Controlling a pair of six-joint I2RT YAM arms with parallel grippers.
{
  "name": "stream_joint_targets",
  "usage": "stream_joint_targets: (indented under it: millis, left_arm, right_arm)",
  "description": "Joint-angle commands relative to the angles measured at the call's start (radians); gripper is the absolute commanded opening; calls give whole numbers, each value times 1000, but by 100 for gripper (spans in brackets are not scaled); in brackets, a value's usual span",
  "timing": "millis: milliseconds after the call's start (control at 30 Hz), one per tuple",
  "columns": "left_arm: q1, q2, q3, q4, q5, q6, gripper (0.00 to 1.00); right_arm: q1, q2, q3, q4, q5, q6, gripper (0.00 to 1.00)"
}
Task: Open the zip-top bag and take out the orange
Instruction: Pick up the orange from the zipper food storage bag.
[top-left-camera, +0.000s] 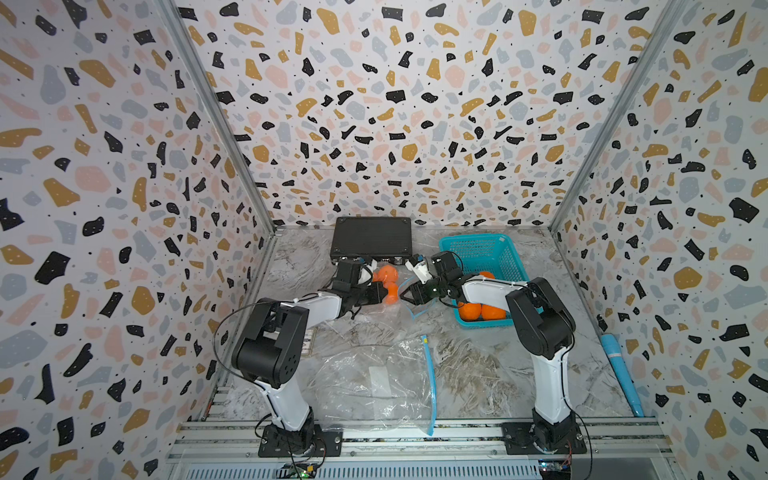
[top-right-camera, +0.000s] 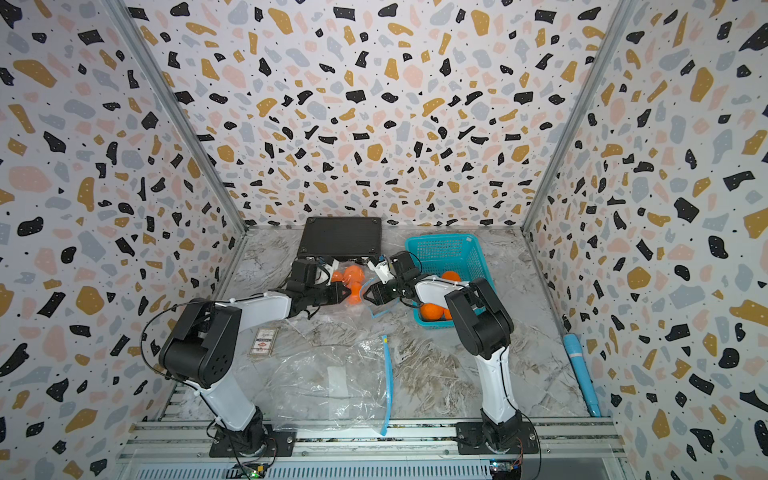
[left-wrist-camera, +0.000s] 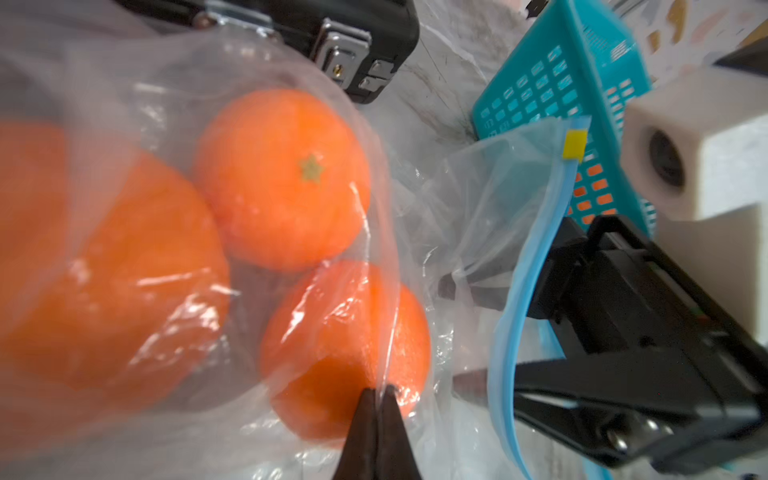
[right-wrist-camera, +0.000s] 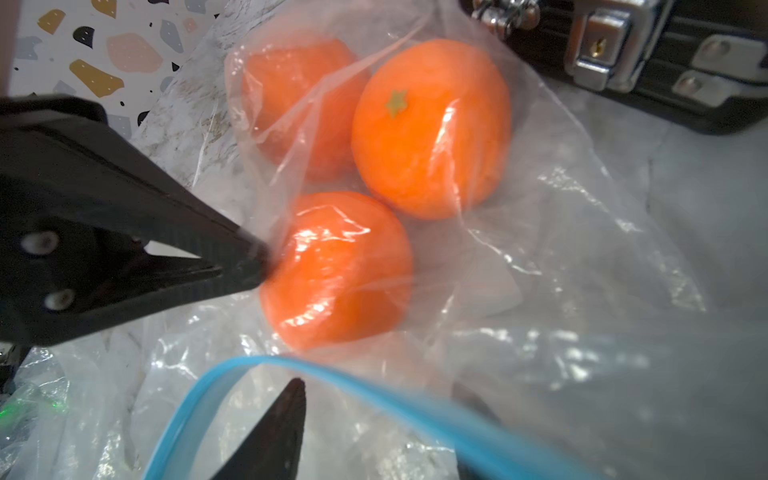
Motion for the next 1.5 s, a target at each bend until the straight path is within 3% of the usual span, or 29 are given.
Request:
stream_joint_targets:
  millis: [0,267,433,700,900,1067,1267,1467]
  left_arm:
    - [91,1,-102,334,210,-212,0]
    - [119,105,-165,743,366,-475,0]
    - [124,143,-162,838,395,-523,0]
    - [130,42,-212,995,446,-694,0]
    - [130,42,-218,900,417,-636,0]
    - [130,40,-213,675,337,-460,0]
    - [122,34,-237,623,303,-413,0]
    - [113,54,-283,634,244,-390,0]
  right_arm:
    - [-10,-66,-10,3,5,-19,57]
    - [-11,1,67,-73,26,-35,57]
    - [-12,-78,-29,10,17,-55,55]
    - [-13,-48,31,-22,-39,-87,55]
    - [-9,-105,-1,39,-96,-74,55]
    - [-4,-174,-47,29,-97,-86,53]
    - [20,-98,8,-60,-219,-80,50]
    - [30,-71,14,-90,-161,-87,49]
